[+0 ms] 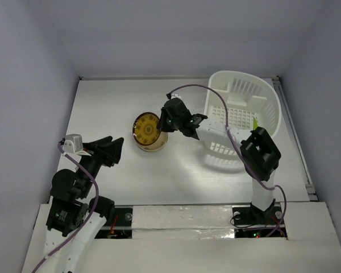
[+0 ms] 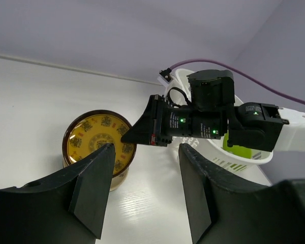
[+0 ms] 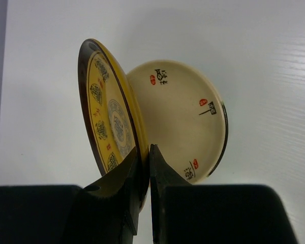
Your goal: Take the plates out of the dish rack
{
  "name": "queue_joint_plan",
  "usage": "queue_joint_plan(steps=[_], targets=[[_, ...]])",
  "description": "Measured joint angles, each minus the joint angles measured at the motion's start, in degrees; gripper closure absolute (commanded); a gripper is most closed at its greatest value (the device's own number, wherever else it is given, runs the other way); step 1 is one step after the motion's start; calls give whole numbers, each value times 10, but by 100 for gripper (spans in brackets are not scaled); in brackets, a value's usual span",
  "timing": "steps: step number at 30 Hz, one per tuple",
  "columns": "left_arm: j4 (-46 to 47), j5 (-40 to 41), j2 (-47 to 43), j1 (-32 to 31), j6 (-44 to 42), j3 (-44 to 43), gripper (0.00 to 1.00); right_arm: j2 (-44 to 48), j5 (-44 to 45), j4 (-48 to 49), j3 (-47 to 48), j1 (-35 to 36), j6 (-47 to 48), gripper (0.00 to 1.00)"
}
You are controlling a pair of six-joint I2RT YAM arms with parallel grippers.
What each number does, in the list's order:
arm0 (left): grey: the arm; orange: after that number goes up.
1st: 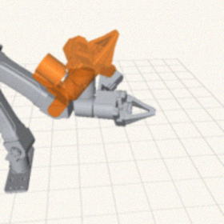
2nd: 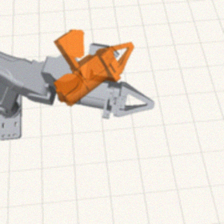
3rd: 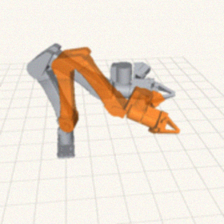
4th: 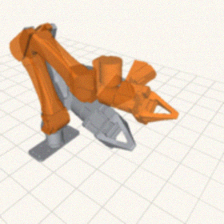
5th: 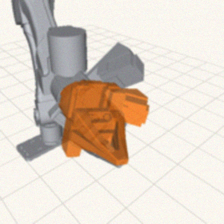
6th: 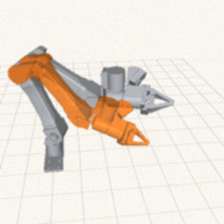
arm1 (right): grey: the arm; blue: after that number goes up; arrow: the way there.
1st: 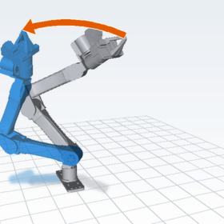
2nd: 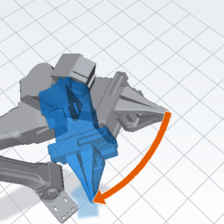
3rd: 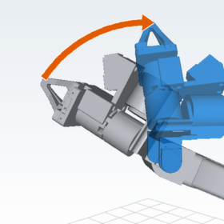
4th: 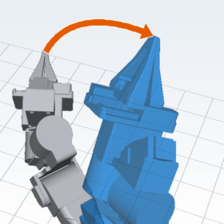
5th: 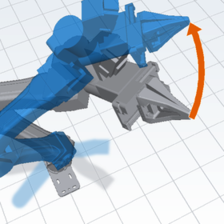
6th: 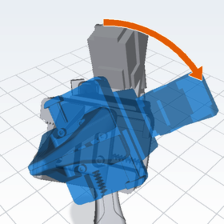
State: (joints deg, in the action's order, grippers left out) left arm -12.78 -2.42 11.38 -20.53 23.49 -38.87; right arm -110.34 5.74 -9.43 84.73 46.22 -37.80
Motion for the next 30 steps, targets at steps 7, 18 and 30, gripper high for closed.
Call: queue_joint_plan(steps=[7,18,30], targets=[[-2,0,1,0,0,0,50,-4,-13,52,-31,0,-38,95],[-2,0,1,0,0,0,50,-7,-11,65,-69,0,-63,50],[-3,0,0,0,0,0,50,39,46,-1,-91,16,-24,40]])
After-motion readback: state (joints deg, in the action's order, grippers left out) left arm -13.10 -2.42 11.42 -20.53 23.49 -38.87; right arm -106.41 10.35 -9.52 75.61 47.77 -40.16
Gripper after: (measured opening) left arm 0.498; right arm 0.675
